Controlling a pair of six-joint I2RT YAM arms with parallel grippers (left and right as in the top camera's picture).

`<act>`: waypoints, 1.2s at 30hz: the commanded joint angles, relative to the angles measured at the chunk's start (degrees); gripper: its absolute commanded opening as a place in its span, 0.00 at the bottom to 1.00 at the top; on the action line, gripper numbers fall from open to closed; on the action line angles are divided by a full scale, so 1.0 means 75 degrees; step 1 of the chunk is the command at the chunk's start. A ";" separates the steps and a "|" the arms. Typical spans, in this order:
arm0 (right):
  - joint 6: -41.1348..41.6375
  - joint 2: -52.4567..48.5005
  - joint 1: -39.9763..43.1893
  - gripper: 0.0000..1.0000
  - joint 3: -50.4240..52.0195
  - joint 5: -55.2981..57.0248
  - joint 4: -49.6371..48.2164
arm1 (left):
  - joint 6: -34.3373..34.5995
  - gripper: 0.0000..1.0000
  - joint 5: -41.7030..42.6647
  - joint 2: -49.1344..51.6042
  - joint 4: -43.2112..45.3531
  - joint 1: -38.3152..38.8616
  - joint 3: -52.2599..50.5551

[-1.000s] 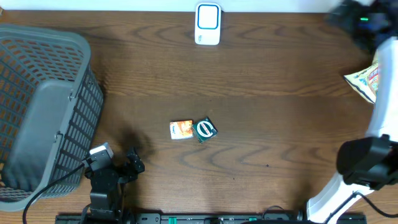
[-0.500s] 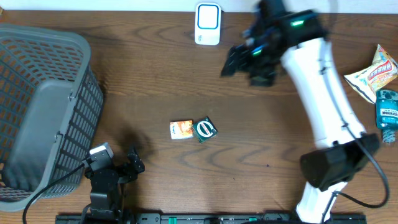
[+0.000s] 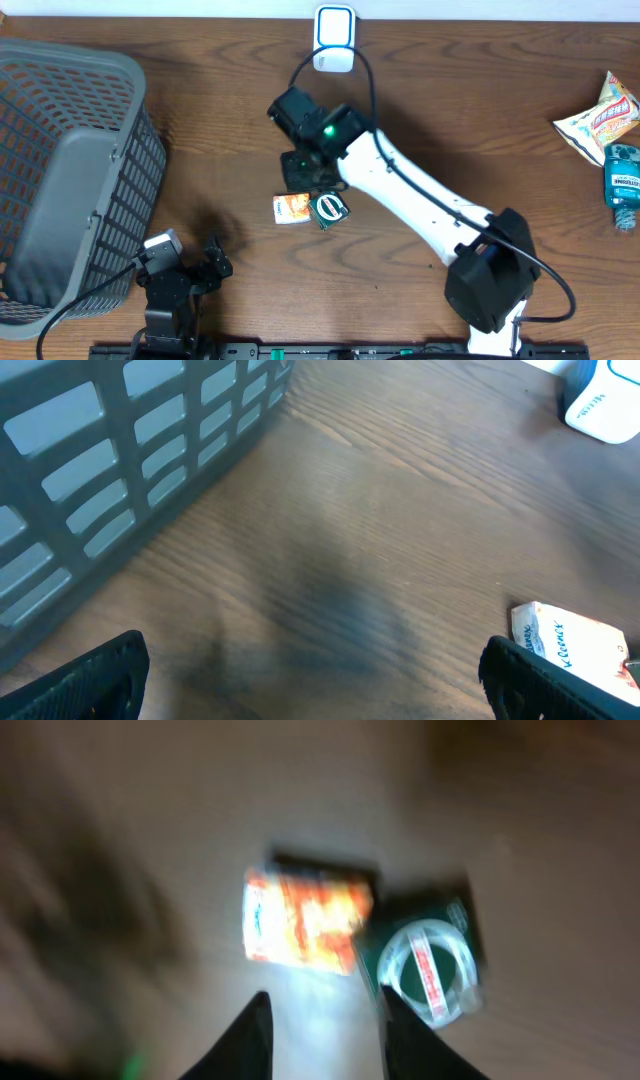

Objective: Scan the item barcode
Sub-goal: 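Reach the right gripper back to the dark green box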

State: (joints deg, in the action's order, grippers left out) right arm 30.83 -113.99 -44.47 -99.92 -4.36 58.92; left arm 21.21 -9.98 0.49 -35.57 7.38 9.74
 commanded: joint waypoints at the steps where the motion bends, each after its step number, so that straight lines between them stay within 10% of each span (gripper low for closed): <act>1: -0.0117 -0.0023 -0.0032 0.26 0.0586 0.0216 -0.0723 | 0.0070 0.98 -0.0079 -0.0035 -0.0058 -0.0009 -0.0082; 36: -0.0769 -0.0321 -0.0099 0.15 0.2049 -0.0388 -0.1883 | 0.0070 0.98 -0.0079 -0.0035 -0.0058 -0.0009 -0.0082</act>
State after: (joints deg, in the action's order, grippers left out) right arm 27.14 -115.87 -44.62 -84.99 -6.87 44.36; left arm 21.21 -9.98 0.49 -35.57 7.38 9.74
